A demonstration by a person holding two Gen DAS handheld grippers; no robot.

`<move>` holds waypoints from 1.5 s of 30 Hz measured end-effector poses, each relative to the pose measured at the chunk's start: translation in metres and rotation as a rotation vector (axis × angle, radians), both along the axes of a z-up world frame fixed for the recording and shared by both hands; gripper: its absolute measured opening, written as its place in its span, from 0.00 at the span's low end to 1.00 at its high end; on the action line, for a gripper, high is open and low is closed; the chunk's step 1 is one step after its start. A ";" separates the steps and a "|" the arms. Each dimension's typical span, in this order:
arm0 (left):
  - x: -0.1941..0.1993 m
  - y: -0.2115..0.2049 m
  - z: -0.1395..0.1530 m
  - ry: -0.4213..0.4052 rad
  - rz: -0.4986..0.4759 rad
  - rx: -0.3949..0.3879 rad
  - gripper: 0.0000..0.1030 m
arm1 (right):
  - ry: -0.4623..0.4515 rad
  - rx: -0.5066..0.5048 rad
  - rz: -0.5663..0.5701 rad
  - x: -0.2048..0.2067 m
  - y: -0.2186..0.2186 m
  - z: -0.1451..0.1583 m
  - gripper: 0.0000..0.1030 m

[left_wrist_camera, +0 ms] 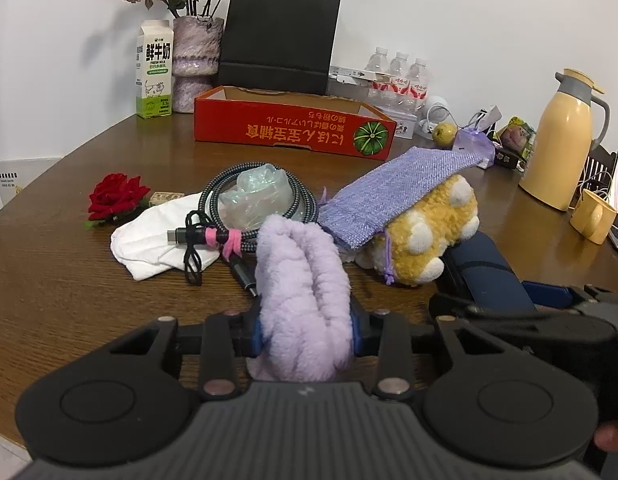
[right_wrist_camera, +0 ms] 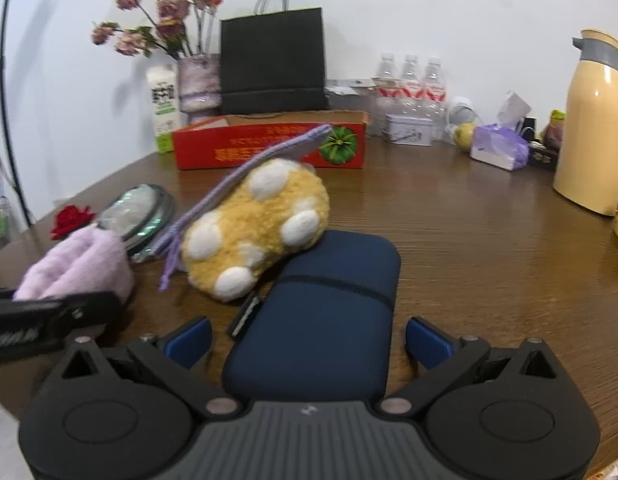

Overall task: Organize objects
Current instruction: 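Close the right gripper on the navy zippered pouch, then carry the headband in the left gripper and pouch in the right gripper to the red box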

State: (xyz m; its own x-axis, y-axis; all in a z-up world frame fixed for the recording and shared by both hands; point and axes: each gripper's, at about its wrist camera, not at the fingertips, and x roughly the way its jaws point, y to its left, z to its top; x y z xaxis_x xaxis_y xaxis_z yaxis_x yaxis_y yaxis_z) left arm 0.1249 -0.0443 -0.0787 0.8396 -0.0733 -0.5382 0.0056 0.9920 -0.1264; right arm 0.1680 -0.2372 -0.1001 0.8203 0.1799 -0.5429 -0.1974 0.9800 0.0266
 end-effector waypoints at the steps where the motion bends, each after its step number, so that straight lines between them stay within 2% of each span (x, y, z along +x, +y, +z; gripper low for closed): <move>1: 0.000 0.000 0.000 0.000 0.000 0.000 0.37 | 0.004 -0.005 -0.021 0.003 0.001 0.000 1.00; 3: -0.001 0.001 0.000 0.000 0.000 -0.002 0.37 | 0.003 -0.010 -0.033 0.006 0.001 -0.001 0.95; 4: -0.001 0.002 0.000 0.000 -0.001 -0.002 0.37 | -0.009 -0.012 -0.018 0.005 0.001 0.000 0.83; 5: -0.001 0.002 0.000 0.001 -0.002 -0.002 0.37 | -0.012 -0.003 -0.001 0.005 0.000 0.001 0.78; 10: -0.005 0.003 0.001 0.004 -0.033 -0.001 0.38 | -0.009 -0.003 0.045 0.002 -0.012 0.002 0.72; 14: -0.006 0.006 0.002 0.004 -0.031 0.000 0.38 | -0.003 -0.027 0.039 0.000 -0.022 0.005 0.71; 19: -0.013 0.007 0.011 -0.026 -0.045 0.006 0.38 | 0.000 0.029 0.057 -0.006 -0.040 0.010 0.63; 30: -0.032 0.010 0.034 -0.083 -0.049 0.009 0.38 | -0.051 0.077 0.054 -0.031 -0.054 0.023 0.62; 37: -0.039 0.009 0.050 -0.118 -0.061 0.006 0.38 | -0.138 0.089 0.078 -0.049 -0.054 0.050 0.61; 45: -0.035 0.006 0.070 -0.165 -0.072 0.005 0.38 | -0.210 0.104 0.124 -0.052 -0.038 0.074 0.61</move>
State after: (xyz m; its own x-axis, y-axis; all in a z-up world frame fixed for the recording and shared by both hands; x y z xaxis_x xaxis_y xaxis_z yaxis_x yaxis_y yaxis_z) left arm 0.0896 -0.0380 -0.0090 0.9090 -0.1347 -0.3944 0.0974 0.9888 -0.1132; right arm 0.1156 -0.2757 -0.0261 0.8812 0.3320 -0.3366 -0.3277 0.9421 0.0715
